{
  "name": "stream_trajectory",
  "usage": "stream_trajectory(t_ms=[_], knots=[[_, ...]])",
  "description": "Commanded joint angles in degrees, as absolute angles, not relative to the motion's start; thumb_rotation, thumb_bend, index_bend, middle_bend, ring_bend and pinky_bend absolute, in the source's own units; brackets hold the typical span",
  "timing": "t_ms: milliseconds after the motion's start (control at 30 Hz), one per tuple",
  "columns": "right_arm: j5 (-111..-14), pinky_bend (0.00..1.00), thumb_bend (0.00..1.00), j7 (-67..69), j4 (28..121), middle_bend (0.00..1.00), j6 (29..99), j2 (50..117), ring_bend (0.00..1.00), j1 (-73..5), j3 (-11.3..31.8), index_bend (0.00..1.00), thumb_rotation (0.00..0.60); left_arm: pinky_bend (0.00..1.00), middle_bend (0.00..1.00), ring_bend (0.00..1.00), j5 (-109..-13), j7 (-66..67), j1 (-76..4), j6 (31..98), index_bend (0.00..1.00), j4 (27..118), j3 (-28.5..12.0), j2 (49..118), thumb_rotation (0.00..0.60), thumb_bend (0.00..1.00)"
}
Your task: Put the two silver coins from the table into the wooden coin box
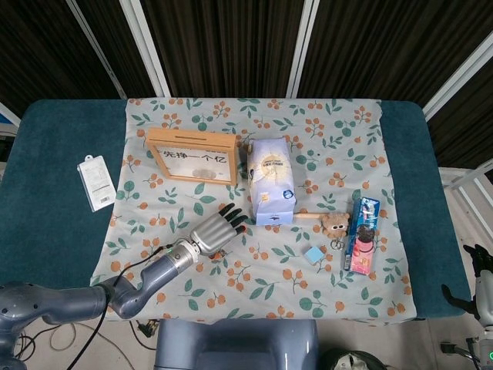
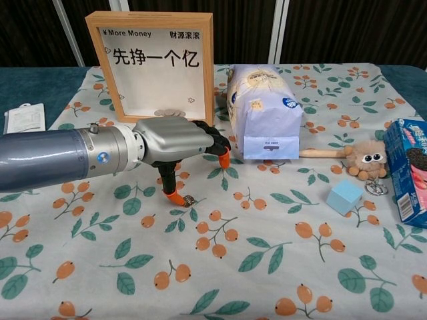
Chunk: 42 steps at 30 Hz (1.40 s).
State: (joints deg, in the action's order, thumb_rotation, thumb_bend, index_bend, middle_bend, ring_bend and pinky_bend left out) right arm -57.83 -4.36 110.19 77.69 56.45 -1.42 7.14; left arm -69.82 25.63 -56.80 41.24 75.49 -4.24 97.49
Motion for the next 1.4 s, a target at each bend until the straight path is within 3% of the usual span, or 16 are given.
stream_trajectory(t_ms=[33, 600, 967, 1400], knots=[[-57.75, 0.0, 0.37, -4.4, 110.29, 0.05, 77.68, 56.39, 0.04, -1.46, 7.19, 0.13, 0.6, 0.0, 0.07, 0.0, -69.58, 25.74, -56.85, 41.16, 0.25, 75.52, -4.25, 97.53, 0.6, 0.01], [-57.61, 0.0, 0.37, -4.5, 110.29, 0.05, 77.67, 56.42, 0.04, -1.47, 7.04, 0.13, 0.6, 0.0, 0.07, 0.0, -68.14, 27.02, -57.22, 40.51, 0.27, 74.74, -3.78, 98.37, 0.6, 0.01], [-57.33, 0.0, 0.37, -4.33, 110.46, 0.05, 77.35, 56.29, 0.04, -1.53, 7.02, 0.13, 0.6, 0.0, 0.08, 0.0, -69.89, 26.1, -57.31, 40.12, 0.5, 74.13, -2.76, 98.66, 0.6, 0.02], [-56.82, 0.0, 0.37, -4.16, 110.85, 0.05, 76.74, 56.03, 0.04, -1.66, 6.94, 0.13, 0.6, 0.0, 0.08, 0.0, -70.47, 25.5, -56.57, 40.81, 0.62, 74.25, -2.29, 97.99, 0.6, 0.12]])
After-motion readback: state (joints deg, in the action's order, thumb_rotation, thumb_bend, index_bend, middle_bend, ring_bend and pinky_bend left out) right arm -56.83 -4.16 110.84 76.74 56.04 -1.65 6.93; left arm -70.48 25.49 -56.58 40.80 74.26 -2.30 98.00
